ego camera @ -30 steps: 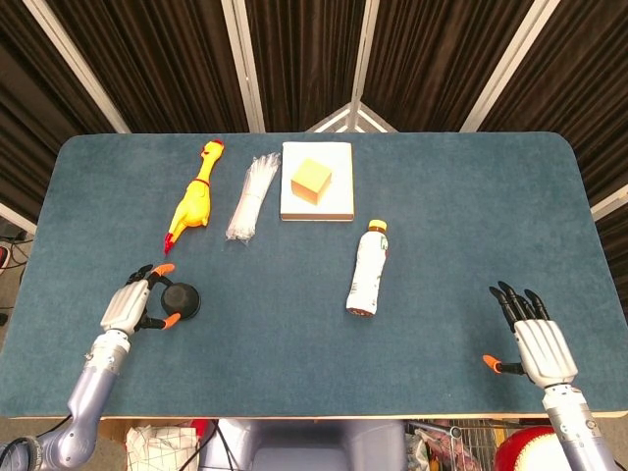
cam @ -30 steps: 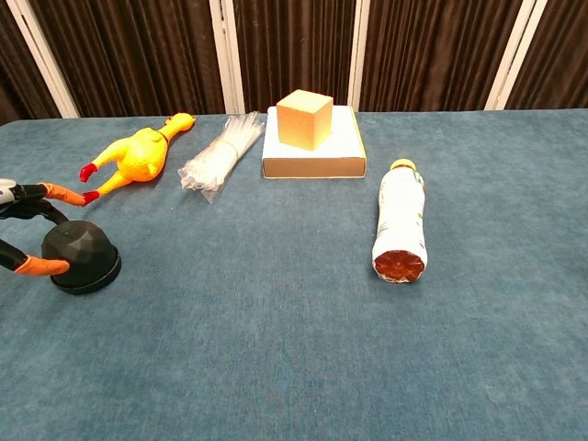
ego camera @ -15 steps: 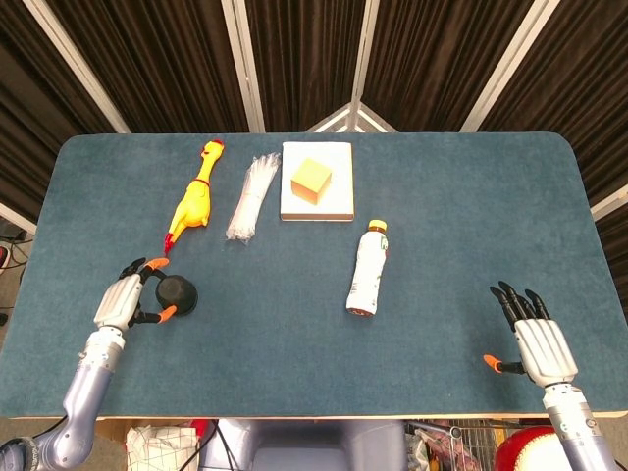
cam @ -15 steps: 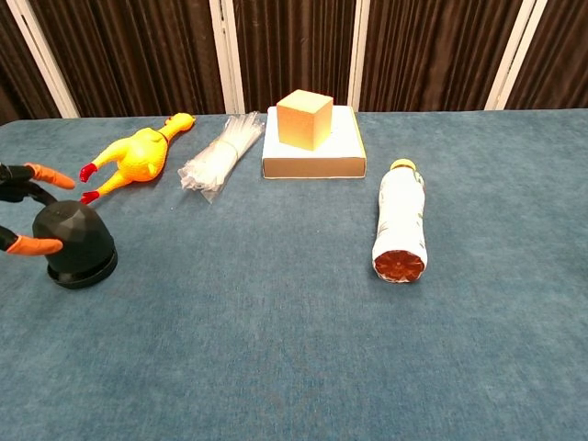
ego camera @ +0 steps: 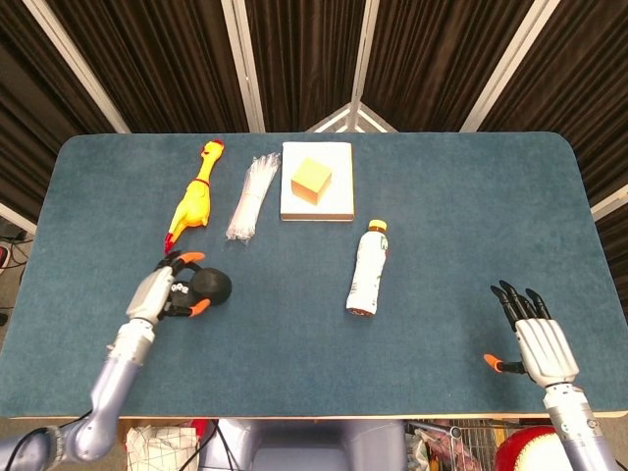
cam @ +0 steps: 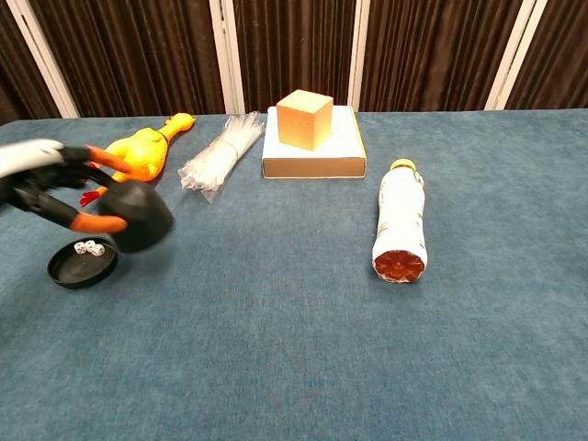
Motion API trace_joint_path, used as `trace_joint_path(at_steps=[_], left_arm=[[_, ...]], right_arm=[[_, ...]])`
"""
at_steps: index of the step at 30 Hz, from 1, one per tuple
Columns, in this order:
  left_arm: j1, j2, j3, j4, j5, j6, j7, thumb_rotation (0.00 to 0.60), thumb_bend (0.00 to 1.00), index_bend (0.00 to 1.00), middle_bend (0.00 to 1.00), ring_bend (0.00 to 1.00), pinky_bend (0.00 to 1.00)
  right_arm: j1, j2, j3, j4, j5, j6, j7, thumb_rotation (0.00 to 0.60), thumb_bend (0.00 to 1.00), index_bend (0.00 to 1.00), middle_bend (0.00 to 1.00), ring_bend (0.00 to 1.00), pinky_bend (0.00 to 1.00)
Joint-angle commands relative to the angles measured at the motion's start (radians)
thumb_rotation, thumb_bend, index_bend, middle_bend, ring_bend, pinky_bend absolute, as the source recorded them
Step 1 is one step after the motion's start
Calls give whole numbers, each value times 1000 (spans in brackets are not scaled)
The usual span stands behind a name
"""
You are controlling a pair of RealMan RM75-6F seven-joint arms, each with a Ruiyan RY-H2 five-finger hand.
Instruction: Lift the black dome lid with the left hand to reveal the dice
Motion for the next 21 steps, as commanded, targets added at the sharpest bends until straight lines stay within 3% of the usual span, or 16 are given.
trace_joint_path(at_steps=[1, 6, 10, 13, 21], left_arm=[[-49, -65, 3, 41, -46, -32, 59, 600, 506, 205, 376, 0, 0], [-87, -121, 19, 76, -101, -44, 133, 600, 436, 175, 289, 0, 0], [-96, -100, 41, 61, -114, -62, 165, 600, 304, 115, 113, 0, 0], [-98, -77, 47, 38, -117, -69, 172, 600, 222, 80, 41, 0, 0], [-61, 25, 47, -98, -33, -13, 133, 600, 158, 49, 26, 0, 0]], right_arm=[[1, -2, -1, 5, 2, -4, 6, 600, 147, 0, 2, 160, 0], [-1, -1, 1, 11, -2, 4, 18, 600, 147, 0, 3, 160, 0], [-3, 2, 0, 9, -6, 8, 21, 600, 148, 0, 8, 160, 0], [-3, 1, -1, 11, -4, 4, 20, 600, 148, 0, 10, 160, 0], [3, -9, -3, 11, -3, -7, 0, 600, 147, 0, 10, 160, 0]])
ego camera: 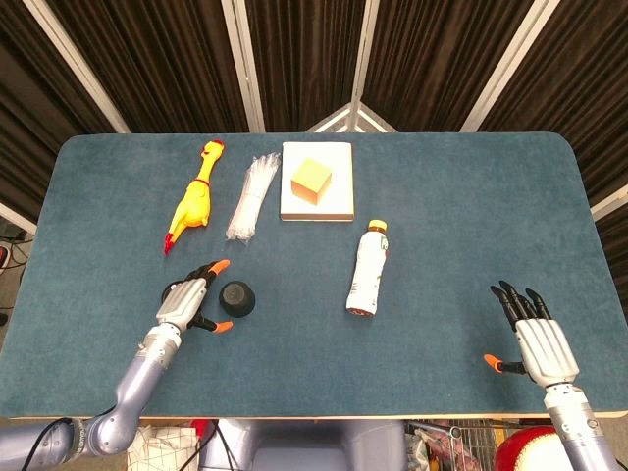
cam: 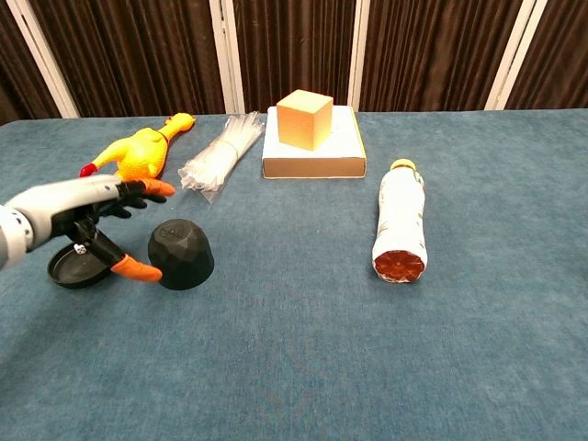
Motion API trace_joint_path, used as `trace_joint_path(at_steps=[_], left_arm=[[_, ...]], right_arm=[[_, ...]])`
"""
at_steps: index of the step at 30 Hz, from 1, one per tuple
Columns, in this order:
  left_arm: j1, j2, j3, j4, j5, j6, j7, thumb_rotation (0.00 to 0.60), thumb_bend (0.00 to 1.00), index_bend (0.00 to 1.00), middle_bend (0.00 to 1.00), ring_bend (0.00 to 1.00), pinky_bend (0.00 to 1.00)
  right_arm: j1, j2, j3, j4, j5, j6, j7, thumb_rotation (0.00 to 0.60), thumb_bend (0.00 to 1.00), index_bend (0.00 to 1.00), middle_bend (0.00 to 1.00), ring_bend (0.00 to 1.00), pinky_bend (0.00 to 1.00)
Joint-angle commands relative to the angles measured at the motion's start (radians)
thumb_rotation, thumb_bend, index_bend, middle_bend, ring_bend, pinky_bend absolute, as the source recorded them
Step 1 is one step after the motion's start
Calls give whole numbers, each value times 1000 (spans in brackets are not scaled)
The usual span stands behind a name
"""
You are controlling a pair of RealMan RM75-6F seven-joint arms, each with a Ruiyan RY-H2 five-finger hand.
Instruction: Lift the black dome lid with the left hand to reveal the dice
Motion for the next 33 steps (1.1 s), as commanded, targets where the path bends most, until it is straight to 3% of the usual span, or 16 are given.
trace_joint_path(at_steps=[1, 5, 7, 8, 9, 12, 15, 21, 33], left_arm=[[33, 64, 3, -86, 70, 43, -36, 600, 157, 47, 32, 0, 0], [107, 181, 44, -218, 211, 143, -54, 600, 156, 74, 80, 0, 0], [163, 250, 97, -266, 297, 233, -4, 600, 156, 97, 106, 0, 0], [232, 309, 158, -278, 363, 350, 93, 600, 157, 108, 119, 0, 0], [268, 324, 185, -279, 399, 410, 129, 600, 157, 115, 128, 0, 0], [363, 340, 229, -239, 435, 554, 197, 600, 160, 135, 153, 0, 0], [440, 340, 239, -177, 444, 654, 174, 600, 163, 147, 165, 0, 0], [535, 343, 235, -112, 433, 751, 137, 600, 173, 151, 176, 0, 0], [588, 397, 226, -141, 507, 764, 59, 600, 178, 165, 192, 0, 0]], right_arm=[[1, -3, 0, 1, 2, -3, -3, 600, 148, 0, 10, 160, 0], [3, -4, -2, 3, 2, -9, -3, 600, 147, 0, 10, 160, 0], [2, -4, -3, 1, 0, -6, -2, 600, 147, 0, 10, 160, 0], [2, -4, 1, 3, 1, -1, 0, 600, 148, 0, 10, 160, 0], [2, -4, 3, 6, 1, 2, 1, 600, 148, 0, 10, 160, 0], [-3, -11, 7, 15, -9, 23, 8, 600, 147, 0, 10, 160, 0], [-7, -26, 16, 36, -22, 55, 16, 600, 147, 0, 10, 160, 0], [-9, -45, 31, 62, -21, 81, -7, 600, 148, 0, 10, 160, 0], [-26, -48, 35, 61, -39, 132, -48, 600, 148, 0, 9, 160, 0]])
